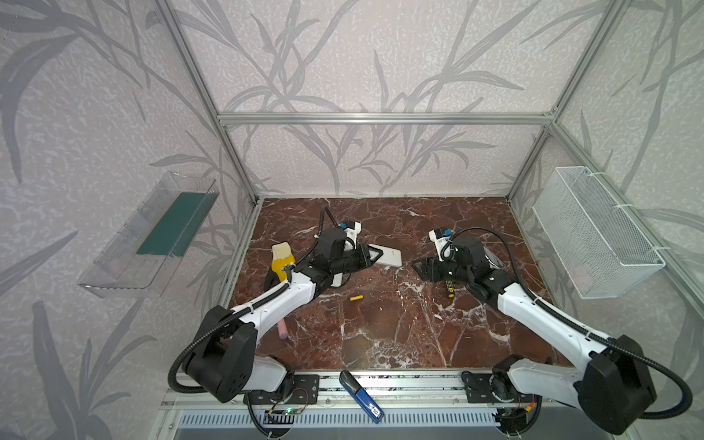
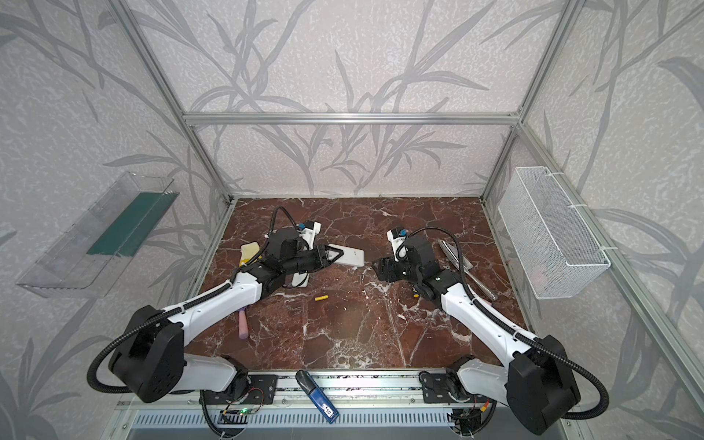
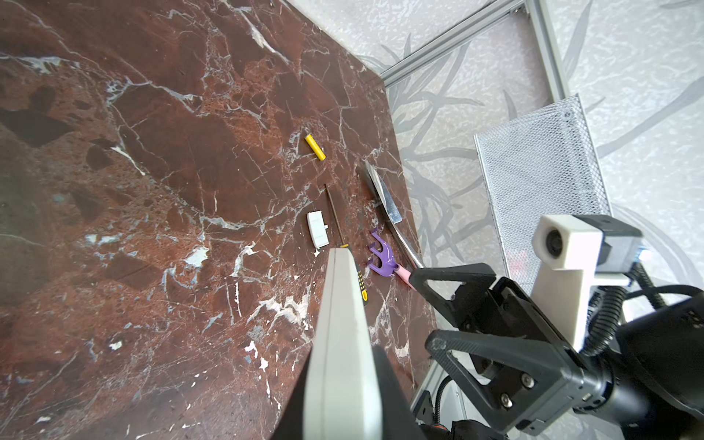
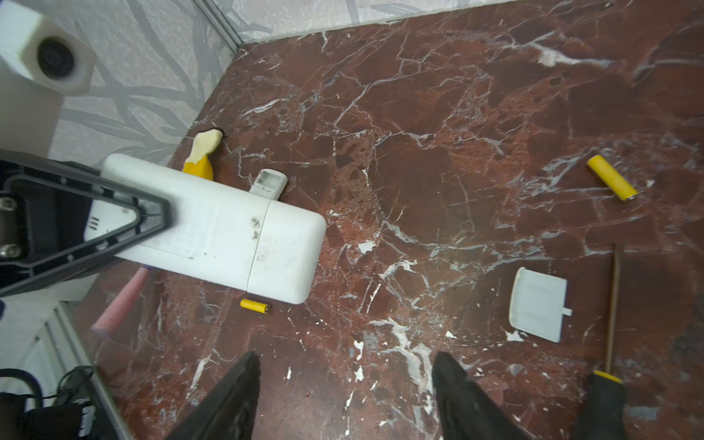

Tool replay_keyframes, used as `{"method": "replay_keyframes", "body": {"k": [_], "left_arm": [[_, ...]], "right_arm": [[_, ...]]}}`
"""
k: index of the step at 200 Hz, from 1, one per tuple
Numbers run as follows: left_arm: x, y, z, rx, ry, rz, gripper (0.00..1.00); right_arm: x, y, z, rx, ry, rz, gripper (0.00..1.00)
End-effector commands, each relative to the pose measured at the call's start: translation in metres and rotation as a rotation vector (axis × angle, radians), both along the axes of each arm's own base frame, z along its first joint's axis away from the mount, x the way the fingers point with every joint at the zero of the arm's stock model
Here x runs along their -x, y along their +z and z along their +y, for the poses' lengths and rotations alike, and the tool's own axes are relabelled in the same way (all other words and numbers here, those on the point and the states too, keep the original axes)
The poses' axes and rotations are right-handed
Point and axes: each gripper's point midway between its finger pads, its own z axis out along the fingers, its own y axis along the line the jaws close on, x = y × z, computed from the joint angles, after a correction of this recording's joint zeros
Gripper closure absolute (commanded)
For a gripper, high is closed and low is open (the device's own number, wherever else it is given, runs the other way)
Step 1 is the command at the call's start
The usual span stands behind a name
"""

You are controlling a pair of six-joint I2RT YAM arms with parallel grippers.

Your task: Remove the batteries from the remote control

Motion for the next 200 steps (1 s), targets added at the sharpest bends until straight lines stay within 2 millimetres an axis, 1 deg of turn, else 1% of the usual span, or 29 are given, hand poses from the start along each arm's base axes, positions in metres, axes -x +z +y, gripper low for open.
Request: {"method": "replay_keyframes", "body": {"k": [1, 11, 27, 38, 69, 84, 115, 169, 200], "left_arm": [[0.009, 0.028, 0.000, 0.072, -0.050, -0.086, 1.00], [0.012, 0.031, 0.001, 0.082, -0.055, -0.090, 1.00], [0.017, 0.035, 0.002, 0.108, -0.073, -0.099, 1.00], [0.020, 0.037, 0.001, 0.130, -0.082, -0.102, 1.00], [0.023, 0.045, -0.003, 0.209, -0.098, -0.104, 1.00], [0.022, 0.046, -0.004, 0.231, -0.101, -0.091, 1.00], [0.023, 0.053, -0.006, 0.280, -0.110, -0.093, 1.00], [0.024, 0.053, -0.009, 0.297, -0.121, -0.080, 1.00], [0.023, 0.054, -0.011, 0.316, -0.128, -0.075, 1.00]], "right_arm": [[0.000, 0.027, 0.013, -0.157, 0.044, 0.015, 0.30], [-0.001, 0.031, 0.015, -0.187, 0.056, 0.017, 0.31], [-0.001, 0.037, 0.021, -0.212, 0.088, 0.019, 0.38], [-0.001, 0.039, 0.026, -0.228, 0.113, 0.022, 0.40], [-0.005, 0.037, 0.035, -0.260, 0.153, 0.038, 0.42], [-0.006, 0.037, 0.040, -0.287, 0.165, 0.043, 0.42], [-0.009, 0.038, 0.044, -0.301, 0.178, 0.048, 0.46], [-0.008, 0.048, 0.050, -0.345, 0.215, 0.030, 0.49], [-0.006, 0.052, 0.054, -0.374, 0.242, 0.034, 0.53]]}}
